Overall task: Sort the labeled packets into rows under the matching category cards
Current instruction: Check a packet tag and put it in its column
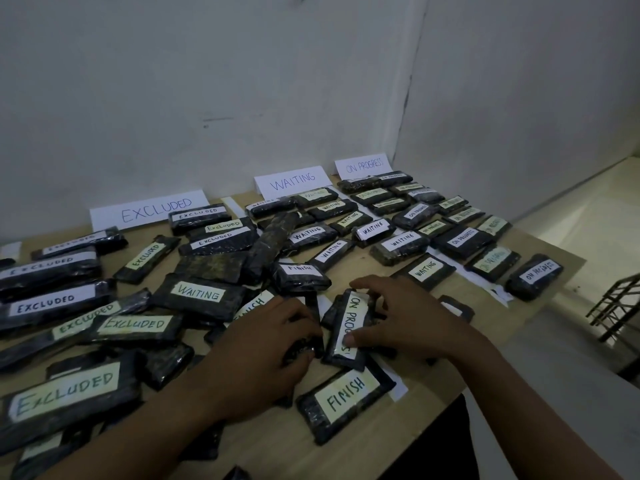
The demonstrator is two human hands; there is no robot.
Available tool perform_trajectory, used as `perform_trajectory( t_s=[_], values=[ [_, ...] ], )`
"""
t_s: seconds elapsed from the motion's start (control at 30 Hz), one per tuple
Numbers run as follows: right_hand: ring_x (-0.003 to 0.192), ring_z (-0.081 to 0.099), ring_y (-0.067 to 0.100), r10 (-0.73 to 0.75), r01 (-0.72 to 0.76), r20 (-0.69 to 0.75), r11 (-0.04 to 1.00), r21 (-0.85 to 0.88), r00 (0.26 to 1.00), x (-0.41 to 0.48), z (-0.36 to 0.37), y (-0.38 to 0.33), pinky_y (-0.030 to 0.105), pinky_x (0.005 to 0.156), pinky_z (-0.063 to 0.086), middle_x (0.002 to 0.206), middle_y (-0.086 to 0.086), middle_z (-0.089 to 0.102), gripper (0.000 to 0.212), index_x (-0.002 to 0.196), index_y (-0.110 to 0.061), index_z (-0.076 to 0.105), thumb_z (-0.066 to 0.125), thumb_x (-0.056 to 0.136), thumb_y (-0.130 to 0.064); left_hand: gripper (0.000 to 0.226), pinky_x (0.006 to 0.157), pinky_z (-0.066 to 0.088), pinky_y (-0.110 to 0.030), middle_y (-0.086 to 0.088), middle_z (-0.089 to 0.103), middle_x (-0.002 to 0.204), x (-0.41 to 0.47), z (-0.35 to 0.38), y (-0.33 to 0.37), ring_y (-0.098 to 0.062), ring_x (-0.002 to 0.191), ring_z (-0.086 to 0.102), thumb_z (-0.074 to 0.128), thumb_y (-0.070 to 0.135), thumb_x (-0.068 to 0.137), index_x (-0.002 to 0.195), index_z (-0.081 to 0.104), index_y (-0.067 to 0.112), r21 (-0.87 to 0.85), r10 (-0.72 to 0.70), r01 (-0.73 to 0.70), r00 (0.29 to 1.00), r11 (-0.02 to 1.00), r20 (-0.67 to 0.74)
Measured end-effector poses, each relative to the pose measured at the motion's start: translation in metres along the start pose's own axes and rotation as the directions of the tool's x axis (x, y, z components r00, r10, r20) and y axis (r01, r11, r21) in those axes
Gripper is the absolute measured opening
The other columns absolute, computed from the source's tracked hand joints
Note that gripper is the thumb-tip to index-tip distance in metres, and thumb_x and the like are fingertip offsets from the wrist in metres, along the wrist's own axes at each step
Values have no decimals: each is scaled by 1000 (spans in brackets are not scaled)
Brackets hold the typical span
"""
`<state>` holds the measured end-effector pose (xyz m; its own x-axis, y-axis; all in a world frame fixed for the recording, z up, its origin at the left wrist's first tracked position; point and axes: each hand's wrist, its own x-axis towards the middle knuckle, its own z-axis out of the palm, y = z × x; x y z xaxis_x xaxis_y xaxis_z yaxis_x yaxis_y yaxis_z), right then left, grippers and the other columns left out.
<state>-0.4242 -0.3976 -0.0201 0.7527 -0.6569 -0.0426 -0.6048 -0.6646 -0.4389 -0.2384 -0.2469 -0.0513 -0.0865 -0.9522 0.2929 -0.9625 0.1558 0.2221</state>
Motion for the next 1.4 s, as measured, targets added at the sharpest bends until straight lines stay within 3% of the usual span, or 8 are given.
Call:
perform_trajectory(
  t_s=[0.13,0.3,0.47,0.57,0.8,1.07,1.27,1.4],
  values=[
    [95,52,0,-13,36,-126,983,178,992,0,-1,-4,14,71,46,102,-22,48,81,122,-43,45,89,55,-39,28,70,47,-18,19,53,112,4,-4,3,1,99,50,42,44,87,107,61,38,77,12,-13,1000,997,18],
    [93,69,21,-49,154,-159,636,756,986,-3,-8,4,41,74,60,100,3,67,68,114,-22,53,76,62,16,31,68,46,-20,18,52,110,11,-8,3,-1,94,52,37,45,86,106,60,38,96,39,-45,997,994,67],
    [73,69,23,34,215,-236,301,929,971,1,-24,24,31,61,58,86,11,72,35,92,-6,62,77,60,-5,34,72,49,-26,18,53,105,31,-18,9,-4,90,56,37,47,88,110,60,37,72,69,-75,994,995,81],
    [58,65,26,159,236,-264,179,955,951,-1,-38,39,32,49,55,83,12,70,32,99,-11,65,73,69,-16,25,75,51,-31,17,55,103,54,-23,16,-5,91,56,46,42,91,109,62,36,29,87,-89,995,996,52],
    [51,59,29,315,227,-338,340,913,887,-21,-67,91,26,39,45,87,15,64,36,107,-9,57,51,80,15,31,78,45,-29,13,55,101,116,9,39,-6,94,51,45,44,84,105,64,30,-109,88,-84,996,990,35],
    [55,53,13,680,273,-430,332,903,594,-11,-123,176,22,46,43,73,4,63,23,91,-17,59,58,84,5,15,70,42,-25,9,53,91,146,65,46,-6,85,48,52,33,89,92,64,24,-198,-3,0,1000,980,-15],
    [88,62,28,735,19,-460,521,853,498,38,-157,247,30,57,49,107,12,59,34,111,-18,57,47,89,6,47,65,38,-19,12,50,84,146,72,41,-2,82,45,25,55,75,87,61,28,-233,-56,51,998,971,-17],
    [103,60,33,742,-278,-418,613,740,524,59,-161,277,42,71,56,116,15,60,36,120,-13,56,40,89,-2,33,70,43,-26,12,50,85,147,69,41,-3,84,46,35,48,80,88,61,29,-218,-69,68,998,974,2]
  ],
)
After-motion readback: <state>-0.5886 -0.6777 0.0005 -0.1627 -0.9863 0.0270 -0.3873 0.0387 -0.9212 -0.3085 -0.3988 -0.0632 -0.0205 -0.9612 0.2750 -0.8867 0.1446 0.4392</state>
